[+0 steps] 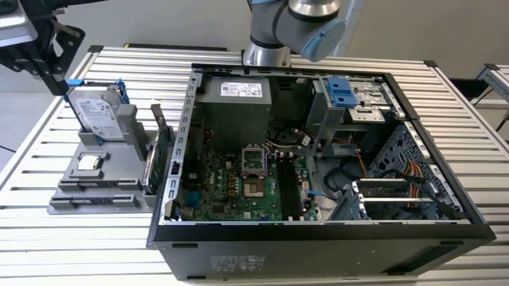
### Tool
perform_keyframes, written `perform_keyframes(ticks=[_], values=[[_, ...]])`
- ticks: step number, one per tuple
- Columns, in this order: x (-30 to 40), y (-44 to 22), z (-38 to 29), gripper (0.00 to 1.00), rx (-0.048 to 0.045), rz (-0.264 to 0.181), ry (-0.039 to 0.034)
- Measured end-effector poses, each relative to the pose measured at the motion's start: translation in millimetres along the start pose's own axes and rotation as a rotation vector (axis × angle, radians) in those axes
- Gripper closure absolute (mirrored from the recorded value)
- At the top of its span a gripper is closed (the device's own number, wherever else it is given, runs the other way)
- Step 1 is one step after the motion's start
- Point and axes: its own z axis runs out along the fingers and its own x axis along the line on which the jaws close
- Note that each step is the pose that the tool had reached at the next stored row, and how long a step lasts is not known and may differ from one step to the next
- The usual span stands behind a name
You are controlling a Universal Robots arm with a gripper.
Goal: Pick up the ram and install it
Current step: 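Reach for the ram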
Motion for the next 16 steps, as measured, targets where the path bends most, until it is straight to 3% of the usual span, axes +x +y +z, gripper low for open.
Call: perform_keyframes(ticks=[16], values=[[-2.1, -22.8, -1.2, 1.00, -0.0007, 0.001, 0.0149]])
